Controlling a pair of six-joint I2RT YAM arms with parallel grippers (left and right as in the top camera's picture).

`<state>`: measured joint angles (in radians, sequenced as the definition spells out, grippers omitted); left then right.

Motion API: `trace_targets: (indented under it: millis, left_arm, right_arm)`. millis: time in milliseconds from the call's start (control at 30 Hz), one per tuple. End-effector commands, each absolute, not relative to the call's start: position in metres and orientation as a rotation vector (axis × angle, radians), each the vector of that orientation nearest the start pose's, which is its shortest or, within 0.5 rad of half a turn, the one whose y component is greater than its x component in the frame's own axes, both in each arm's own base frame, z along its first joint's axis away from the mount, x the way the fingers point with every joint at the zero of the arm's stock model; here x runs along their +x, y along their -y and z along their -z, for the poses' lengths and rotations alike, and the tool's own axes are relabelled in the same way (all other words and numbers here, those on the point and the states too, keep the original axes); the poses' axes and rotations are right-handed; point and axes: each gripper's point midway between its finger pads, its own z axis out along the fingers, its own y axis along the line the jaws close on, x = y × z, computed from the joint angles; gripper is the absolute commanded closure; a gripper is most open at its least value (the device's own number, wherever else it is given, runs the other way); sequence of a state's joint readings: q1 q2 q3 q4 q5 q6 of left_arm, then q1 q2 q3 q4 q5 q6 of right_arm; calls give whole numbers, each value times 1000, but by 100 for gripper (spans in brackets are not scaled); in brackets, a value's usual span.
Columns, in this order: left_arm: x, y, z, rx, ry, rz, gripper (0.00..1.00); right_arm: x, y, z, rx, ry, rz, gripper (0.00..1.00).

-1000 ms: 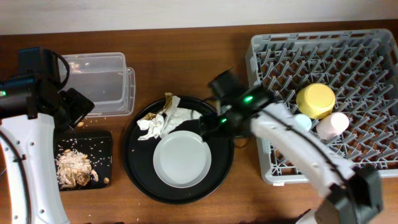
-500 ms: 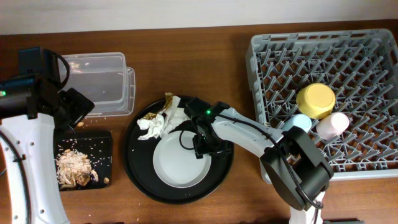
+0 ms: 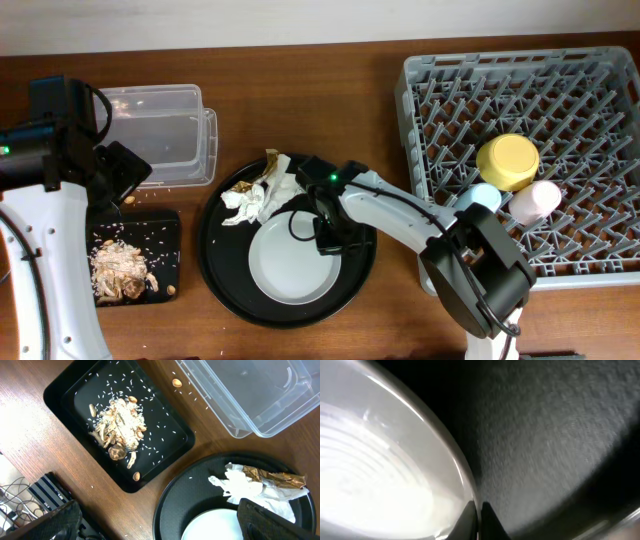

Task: Sort waste into correct bins and load items into the dishwasher rack
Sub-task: 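Lift the white bowl with the right gripper over the rack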

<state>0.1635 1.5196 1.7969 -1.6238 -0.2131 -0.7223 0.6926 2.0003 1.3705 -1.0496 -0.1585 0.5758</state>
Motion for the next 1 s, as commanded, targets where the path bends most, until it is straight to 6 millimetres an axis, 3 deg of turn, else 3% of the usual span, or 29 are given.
trace_targets:
  millis: [0,167,267,333,500,567,700,800,967]
  left_arm:
    - [268,-82,-268,-1254,-2565,-204,1]
    - [268,-82,-268,-1253,-2565,-204,1]
    - [268,-82,-268,-1253,-2564,-204,1]
    - [268,-82,-268,-1253,-2564,-204,1]
    - [268,-82,-268,-1253,-2565,-204,1]
    - [268,-82,-268,-1254,-2565,-204,1]
    - [268,-82,-268,-1253,-2565,-203,1]
    - [268,-82,-268,-1253,-2565,-204,1]
    - [268,-82,-268,-1254,-2565,-204,1]
  right_arm:
    - [256,-230,-40,-145,-3283,-44,96]
    - [290,-186,-109,-36,-3173,171,96]
    - [311,-142,-171,63,-3046,313,96]
    - [322,-118,-209,109,-2966,316,96]
    - [348,-38,-284,377,-2699,402,96]
    - [358,-17,-292,476,-2639,388,96]
    - [379,24,-288,616,-2550,470,96]
    - [395,42,-283,729,-2437,575,96]
    - [412,51,-271,788,-2371,657,96]
